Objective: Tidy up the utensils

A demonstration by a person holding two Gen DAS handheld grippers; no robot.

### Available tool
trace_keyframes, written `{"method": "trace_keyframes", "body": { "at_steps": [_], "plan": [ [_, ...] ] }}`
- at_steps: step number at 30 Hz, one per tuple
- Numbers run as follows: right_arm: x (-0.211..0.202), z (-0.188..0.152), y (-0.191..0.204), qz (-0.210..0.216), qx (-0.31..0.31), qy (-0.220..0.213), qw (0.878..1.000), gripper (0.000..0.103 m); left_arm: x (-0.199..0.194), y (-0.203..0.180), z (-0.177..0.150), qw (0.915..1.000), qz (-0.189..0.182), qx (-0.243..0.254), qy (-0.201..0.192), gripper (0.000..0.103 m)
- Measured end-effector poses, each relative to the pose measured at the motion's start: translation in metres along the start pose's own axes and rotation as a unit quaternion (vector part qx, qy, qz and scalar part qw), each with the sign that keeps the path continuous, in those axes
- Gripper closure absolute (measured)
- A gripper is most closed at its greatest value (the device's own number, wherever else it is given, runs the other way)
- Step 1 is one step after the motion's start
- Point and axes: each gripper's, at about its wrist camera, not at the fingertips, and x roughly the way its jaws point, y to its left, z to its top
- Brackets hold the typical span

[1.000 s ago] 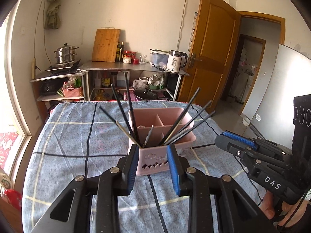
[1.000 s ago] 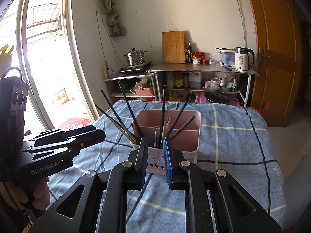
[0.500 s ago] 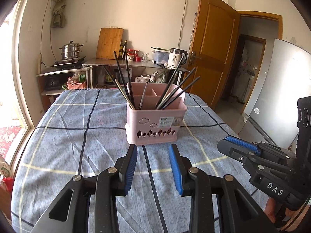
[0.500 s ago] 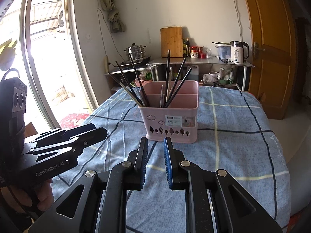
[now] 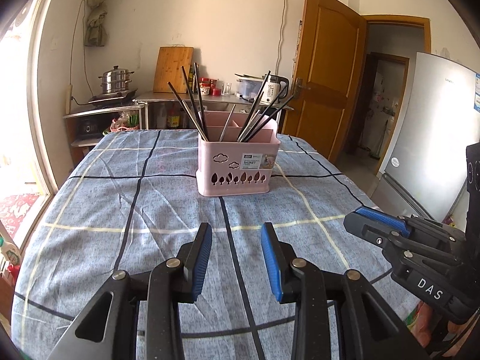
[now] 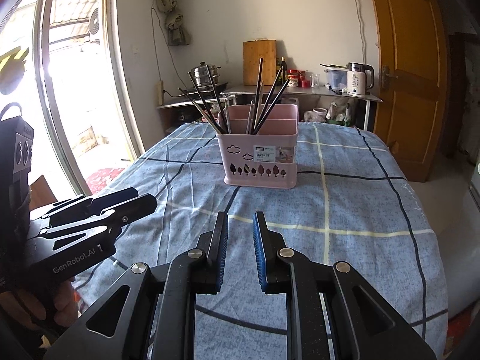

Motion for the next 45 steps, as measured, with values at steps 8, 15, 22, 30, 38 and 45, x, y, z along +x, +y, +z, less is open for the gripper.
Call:
{"method": "trace_keyframes", "body": {
  "at_steps": [8,15,22,30,38,45],
  "plan": [
    [-0.012,-0.01,0.008,-0.011,-0.015,-0.013,1.0,0.086,-0.015,-0.001,-0.012,0.9999,-0.003,0.002,-0.016,0.069],
    [-0.013,-0.012,0.006,-0.018,-0.011,-0.019,1.0,0.085,-0.018,-0.003,-0.016,0.9997,-0.005,0.0,-0.024,0.069],
    [-0.015,-0.012,0.002,-0.021,-0.008,-0.024,0.999,0.085,-0.019,-0.005,-0.016,0.9996,-0.001,0.0,-0.029,0.069],
    [-0.014,-0.011,0.002,-0.021,-0.007,-0.023,0.999,0.085,-0.018,-0.005,-0.015,0.9996,0.006,0.0,-0.029,0.069],
    [-0.017,-0.011,0.001,-0.021,-0.007,-0.024,0.999,0.085,-0.019,-0.008,-0.017,0.9993,0.014,0.007,-0.033,0.069],
    [-0.017,-0.01,0.001,-0.02,-0.007,-0.024,0.999,0.085,-0.021,-0.009,-0.017,0.9992,0.016,0.011,-0.036,0.069]
  ]
}}
